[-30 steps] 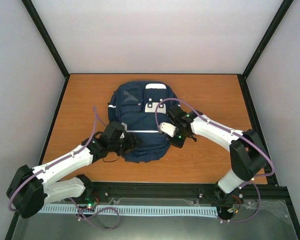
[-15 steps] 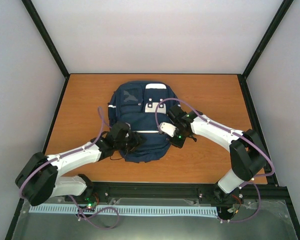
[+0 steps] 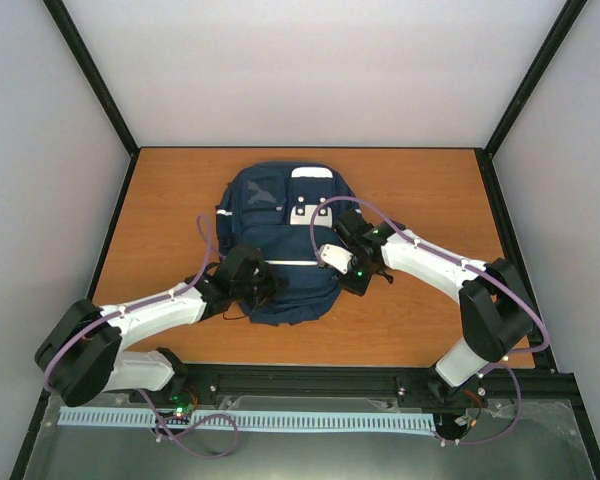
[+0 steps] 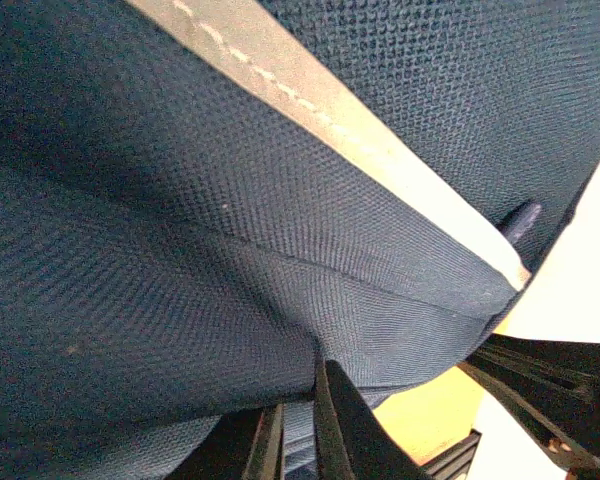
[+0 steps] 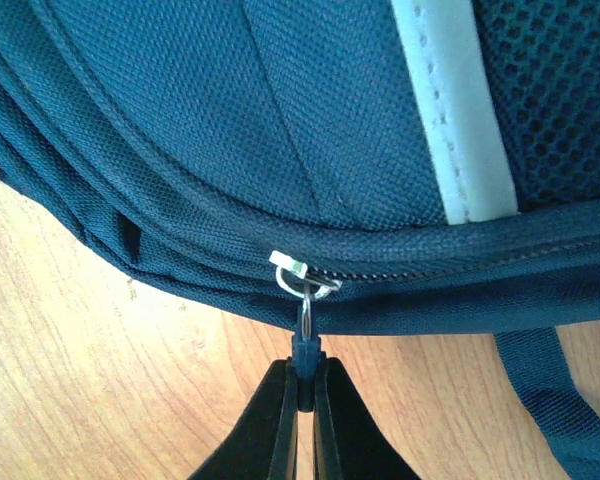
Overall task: Pack the student bag
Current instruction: Zip the student bag at the center of the board.
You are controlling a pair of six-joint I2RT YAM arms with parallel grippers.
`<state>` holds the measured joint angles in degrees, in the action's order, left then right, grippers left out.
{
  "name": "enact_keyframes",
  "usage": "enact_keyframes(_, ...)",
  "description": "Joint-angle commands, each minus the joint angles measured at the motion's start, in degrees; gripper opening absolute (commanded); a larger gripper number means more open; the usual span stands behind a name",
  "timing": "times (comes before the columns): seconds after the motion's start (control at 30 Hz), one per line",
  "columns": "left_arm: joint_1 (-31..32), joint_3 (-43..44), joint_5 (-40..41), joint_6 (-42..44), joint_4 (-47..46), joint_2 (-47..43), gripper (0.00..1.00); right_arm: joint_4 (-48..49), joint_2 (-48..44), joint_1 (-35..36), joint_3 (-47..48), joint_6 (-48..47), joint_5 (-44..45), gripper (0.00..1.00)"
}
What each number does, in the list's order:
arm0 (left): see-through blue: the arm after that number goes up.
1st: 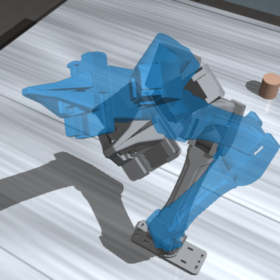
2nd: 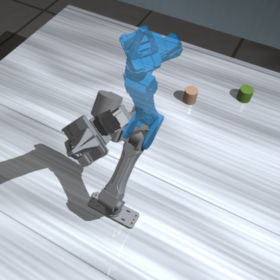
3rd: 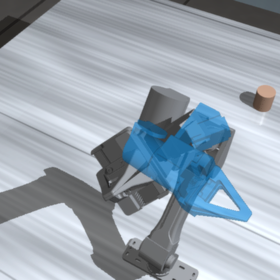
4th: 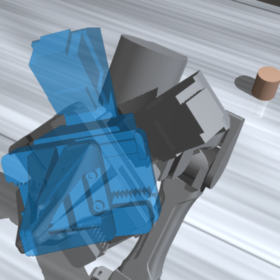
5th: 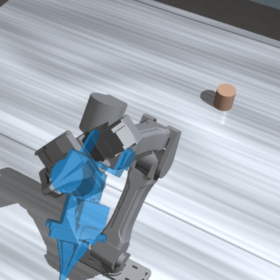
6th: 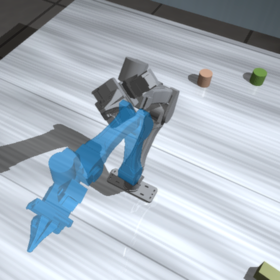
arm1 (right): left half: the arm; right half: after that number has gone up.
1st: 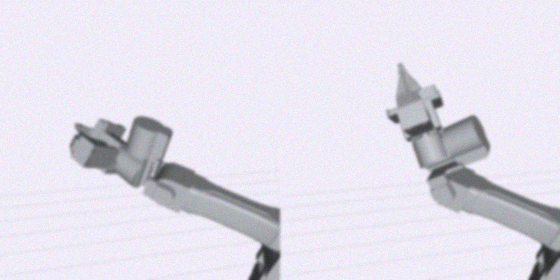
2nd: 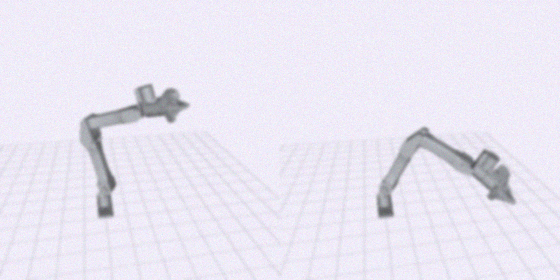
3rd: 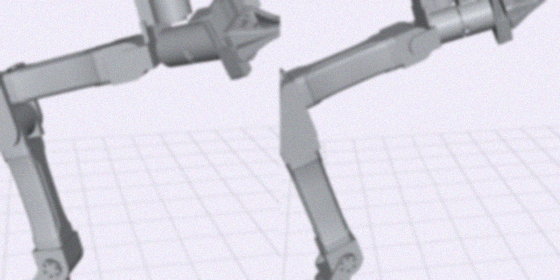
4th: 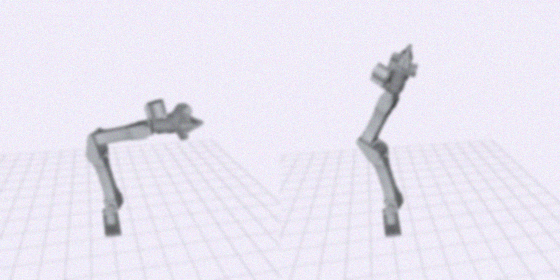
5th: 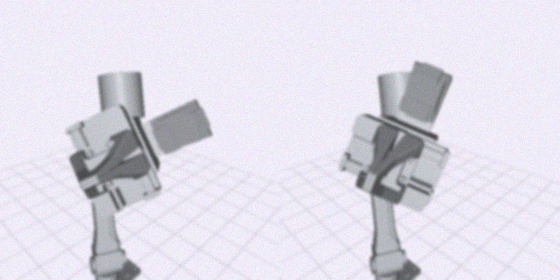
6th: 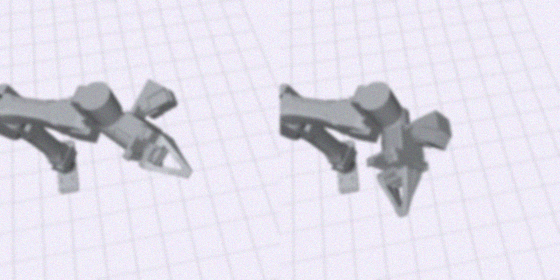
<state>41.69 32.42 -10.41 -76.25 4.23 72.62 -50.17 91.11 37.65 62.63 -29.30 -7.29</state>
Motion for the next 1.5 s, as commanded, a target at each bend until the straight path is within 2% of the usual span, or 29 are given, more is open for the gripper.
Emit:
enact_keyframes(0.0, 0.4, 1.3, 3.6, 2.2, -0.5, -1.9, 0.07, -1.4, 0.2, 0.0, 0.6, -0.8, 4.2, 0.03)
enact_keyframes(0.1, 0.4, 0.8, 4.3, 2.4, 0.1, -2.9, 0.01, -1.1, 0.6, -1.1, 1.4, -0.9, 5.4, 0.03)
enact_keyframes(0.33, 0.4, -0.4, 4.5, 2.4, 0.6, -4.1, 0.01, 0.2, 1.5, -2.8, 3.0, -2.1, 9.5, 0.03)
enact_keyframes(0.8, 0.4, 0.6, 2.6, 4.9, 2.1, -3.4, 0.01, 3.2, 7.3, -7.3, 7.9, -2.5, 9.7, 0.03)
enact_keyframes(0.83, 0.4, 1.1, 2.3, 5.7, 2.6, -3.2, 0.02, 3.4, 7.1, -7.3, 7.6, -2.3, 9.5, 0.03)
enact_keyframes(0.9, 0.4, 2.6, 2.2, 7.5, 4.2, -2.8, 0.16, 3.9, 5.8, -7.5, 6.7, -2.0, 9.1, 0.03)
enact_keyframes(1.03, 0.4, 6.5, 3.0, 13.1, 9.4, -3.7, 0.41, 3.8, 2.1, -8.5, 5.2, -1.2, 7.4, 0.15)
enact_keyframes(1.13, 0.3, 11.4, 5.1, 18.8, 16.3, -4.5, 0.61, 3.1, -1.5, -9.4, 4.1, -0.9, 6.8, 0.34)
enact_keyframes(1.2, 0.3, 14.9, 7.9, 23.1, 21.7, -4.8, 0.69, 3.2, -5.0, -9.8, 3.4, -0.8, 6.7, 0.47)
enact_keyframes(1.3, -0.1, 19.4, 12.9, 28.3, 29.4, -4.8, 0.79, 3.6, -9.2, -10.7, 3.1, 0.2, 6.9, 0.6)
enact_keyframes(1.33, -0.8, 20.5, 14.1, 29.7, 30.6, -4.8, 0.82, 3.9, -10.7, -11.0, 3.2, 0.8, 6.8, 0.66)
enact_keyframes(1.37, -1.7, 21.3, 14.9, 31.0, 31.6, -4.8, 0.85, 4.8, -12.4, -11.4, 3.2, 2.4, 6.8, 0.78)
enact_keyframes(1.4, -2.6, 22.1, 15.5, 32.4, 32.0, -4.9, 0.9, 6.2, -14.0, -12.4, 3.1, 4.6, 7.0, 0.96)
enact_keyframes(1.43, -3.6, 22.5, 15.5, 33.6, 32.0, -5.1, 0.98, 7.5, -15.8, -12.9, 2.8, 6.4, 7.4, 1.0)
enact_keyframes(1.47, -4.6, 22.9, 15.5, 35.3, 31.9, -5.3, 1.0, 8.4, -17.4, -13.0, 2.4, 7.5, 8.3, 1.0)
